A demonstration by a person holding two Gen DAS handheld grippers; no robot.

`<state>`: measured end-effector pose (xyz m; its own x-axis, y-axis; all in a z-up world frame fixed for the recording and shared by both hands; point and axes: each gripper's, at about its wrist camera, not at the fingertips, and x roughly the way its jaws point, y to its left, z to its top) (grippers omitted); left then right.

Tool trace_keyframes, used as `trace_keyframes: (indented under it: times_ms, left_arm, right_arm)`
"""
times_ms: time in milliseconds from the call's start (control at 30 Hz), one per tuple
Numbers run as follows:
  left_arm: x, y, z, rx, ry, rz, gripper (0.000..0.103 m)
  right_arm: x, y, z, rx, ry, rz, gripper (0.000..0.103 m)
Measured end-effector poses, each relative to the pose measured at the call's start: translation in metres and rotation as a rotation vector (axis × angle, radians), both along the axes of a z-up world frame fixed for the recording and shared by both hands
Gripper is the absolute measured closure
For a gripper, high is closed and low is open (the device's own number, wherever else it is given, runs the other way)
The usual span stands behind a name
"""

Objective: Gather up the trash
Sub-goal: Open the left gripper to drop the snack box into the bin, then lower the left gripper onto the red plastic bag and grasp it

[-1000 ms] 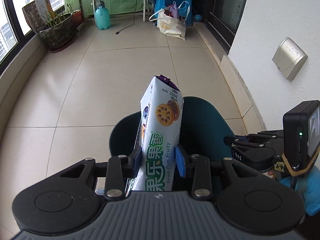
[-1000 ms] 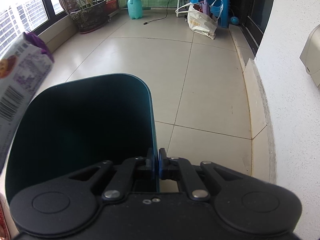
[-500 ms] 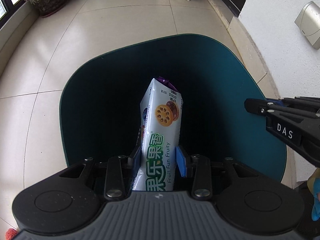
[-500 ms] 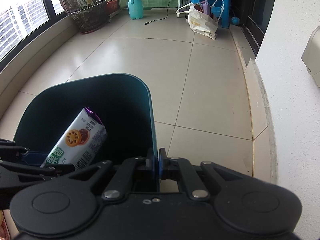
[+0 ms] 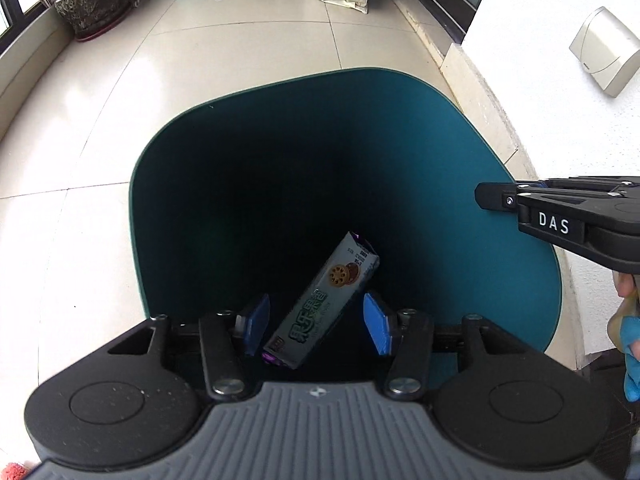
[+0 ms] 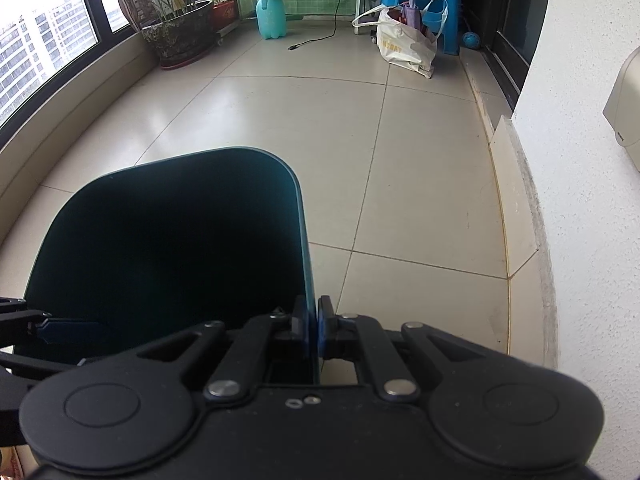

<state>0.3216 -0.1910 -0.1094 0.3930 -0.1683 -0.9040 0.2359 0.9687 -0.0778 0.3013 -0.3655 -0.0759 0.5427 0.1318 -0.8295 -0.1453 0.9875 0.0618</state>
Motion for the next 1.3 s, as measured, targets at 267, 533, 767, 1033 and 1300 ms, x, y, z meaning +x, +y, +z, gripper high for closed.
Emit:
trace_keyframes:
  times_ms: [267, 533, 767, 1033, 1300]
  left_arm:
    - [-0.022, 0.022, 0.037, -0.04, -0.073, -0.021, 0.039]
    - [-0.05, 0.061, 0.063, -0.013, -0.137, 0.028, 0.037]
    - [-0.071, 0.116, 0.06, -0.01, -0.143, 0.105, 0.032]
    - [-0.086, 0.195, 0.03, -0.007, -0.058, 0.227, 0.032]
    - [-0.108, 0.236, -0.051, 0.0, 0.142, 0.286, 0.032]
  right_arm:
    - [0.001, 0.001, -0.004, -0.014, 0.012, 0.0, 0.099]
    - [0.005, 0.003, -0.004, -0.02, 0.023, -0.008, 0.099]
    - [0.006, 0.005, -0.005, -0.023, 0.03, -0.012, 0.099]
    - [0.006, 0.006, -0.016, -0.045, 0.063, -0.007, 0.099]
    - [0.007, 0.01, -0.019, -0.08, 0.062, -0.005, 0.099]
